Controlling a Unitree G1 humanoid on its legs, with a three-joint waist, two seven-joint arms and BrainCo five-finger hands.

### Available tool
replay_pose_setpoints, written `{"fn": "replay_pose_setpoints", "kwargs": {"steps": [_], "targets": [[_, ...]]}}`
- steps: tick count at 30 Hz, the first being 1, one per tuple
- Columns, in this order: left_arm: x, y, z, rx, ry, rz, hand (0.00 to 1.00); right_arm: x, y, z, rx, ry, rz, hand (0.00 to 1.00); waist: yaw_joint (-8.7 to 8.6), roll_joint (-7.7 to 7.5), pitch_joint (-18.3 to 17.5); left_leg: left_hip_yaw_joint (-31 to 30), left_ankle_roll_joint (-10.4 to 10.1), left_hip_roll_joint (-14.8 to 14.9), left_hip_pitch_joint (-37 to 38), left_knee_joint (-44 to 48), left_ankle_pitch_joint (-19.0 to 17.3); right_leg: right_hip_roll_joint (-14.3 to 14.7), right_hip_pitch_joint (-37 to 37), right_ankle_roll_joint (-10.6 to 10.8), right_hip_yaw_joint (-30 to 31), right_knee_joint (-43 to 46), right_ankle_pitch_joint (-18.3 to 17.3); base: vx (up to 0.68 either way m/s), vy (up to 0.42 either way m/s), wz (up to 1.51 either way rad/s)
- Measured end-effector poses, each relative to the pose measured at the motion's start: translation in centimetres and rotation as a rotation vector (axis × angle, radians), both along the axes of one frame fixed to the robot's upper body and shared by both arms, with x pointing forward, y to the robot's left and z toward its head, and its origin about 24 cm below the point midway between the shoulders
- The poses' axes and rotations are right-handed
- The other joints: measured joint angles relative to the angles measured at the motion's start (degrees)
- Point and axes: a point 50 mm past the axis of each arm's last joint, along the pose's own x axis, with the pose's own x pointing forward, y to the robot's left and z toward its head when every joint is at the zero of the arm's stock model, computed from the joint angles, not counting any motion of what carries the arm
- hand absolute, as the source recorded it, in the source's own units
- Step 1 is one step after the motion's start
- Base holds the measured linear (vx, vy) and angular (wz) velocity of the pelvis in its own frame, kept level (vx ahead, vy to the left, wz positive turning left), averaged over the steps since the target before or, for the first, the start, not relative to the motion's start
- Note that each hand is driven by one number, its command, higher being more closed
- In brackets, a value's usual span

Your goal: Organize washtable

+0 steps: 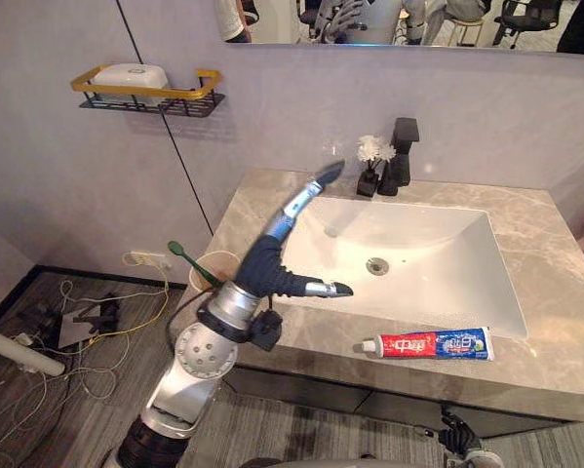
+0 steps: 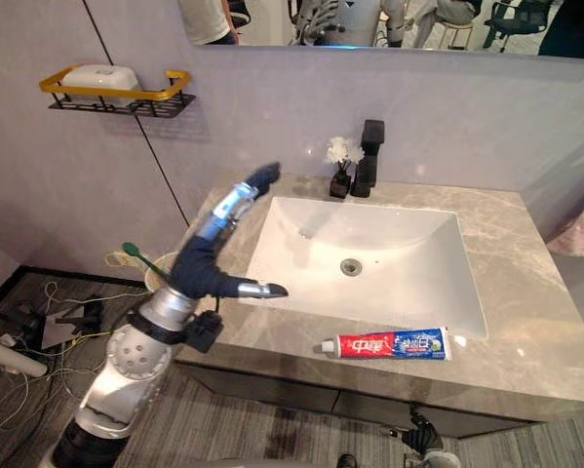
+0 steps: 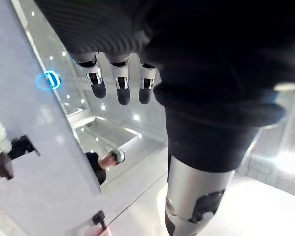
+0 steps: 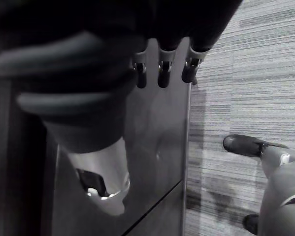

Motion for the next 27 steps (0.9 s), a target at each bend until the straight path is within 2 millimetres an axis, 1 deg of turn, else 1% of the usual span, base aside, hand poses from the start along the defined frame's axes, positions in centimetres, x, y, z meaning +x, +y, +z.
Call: {"fn": "replay_pose_setpoints", "kwargs": {"steps": [9,11,15,18,19,22,27], "targets": [[-0.1,-2.8,-4.2,0.150,0.125,-0.047,0.00,0.3,0.3,0.1,-0.006,-0.022,-0.018,0.00,-0.10,-0.29,0.21,0.75,0.01,0.03,-0.34,-0.05,0.00,-0.03,-0.69,0.03,0.85,0.02,0.20,-0.01,0.012,-0.05],[-0.3,-3.2,-4.7,0.171,0.134,-0.055,0.00,0.5,0.2,0.3,-0.010,-0.035,-0.019,0.00,-0.40,-0.53,0.40,0.84,0.01,0.03,-0.34,-0.08,0.00,-0.03,-0.75,0.04,0.94,0.03,0.20,0.00,0.000,0.00],[-0.7,-4.3,-5.7,0.209,0.155,-0.084,0.00,0.8,0.1,0.4,-0.012,-0.045,-0.027,0.00,-1.28,-0.45,0.76,1.10,0.00,0.06,-0.35,-0.18,0.00,-0.03,-0.89,0.04,1.14,0.04,0.20,0.00,0.003,-0.01],[-1.0,-5.0,-6.5,0.249,0.163,-0.104,0.00,0.8,-0.1,0.5,-0.015,-0.047,-0.036,0.00,-1.33,-0.25,1.08,1.68,-0.01,0.17,-0.24,-0.28,-0.01,0.02,-1.02,0.04,1.64,0.06,0.20,0.00,0.011,-0.09],[-1.2,-5.4,-6.8,0.267,0.163,-0.116,0.00,0.9,-0.2,0.5,-0.018,-0.051,-0.044,0.00,-1.32,0.06,1.58,2.04,-0.01,0.24,-0.19,-0.29,-0.01,0.02,-1.43,0.07,2.05,0.68,0.15,-0.01,0.013,-0.13],[-1.1,-5.6,-7.2,0.303,0.151,-0.108,0.00,1.1,-0.3,0.6,-0.022,-0.060,-0.048,0.00,-1.51,0.36,2.50,2.46,-0.01,0.23,-0.24,-0.19,-0.01,0.01,-2.09,0.17,2.54,1.78,-0.06,-0.02,0.014,-0.09],[-1.2,-6.2,-7.8,0.348,0.142,-0.119,0.00,1.2,-0.4,0.7,-0.032,-0.062,-0.060,0.00,-1.54,0.09,3.49,2.60,-0.01,0.18,-0.30,0.00,-0.01,-0.07,-2.94,0.25,2.79,3.62,-0.82,-0.02,0.004,-0.01]]}}
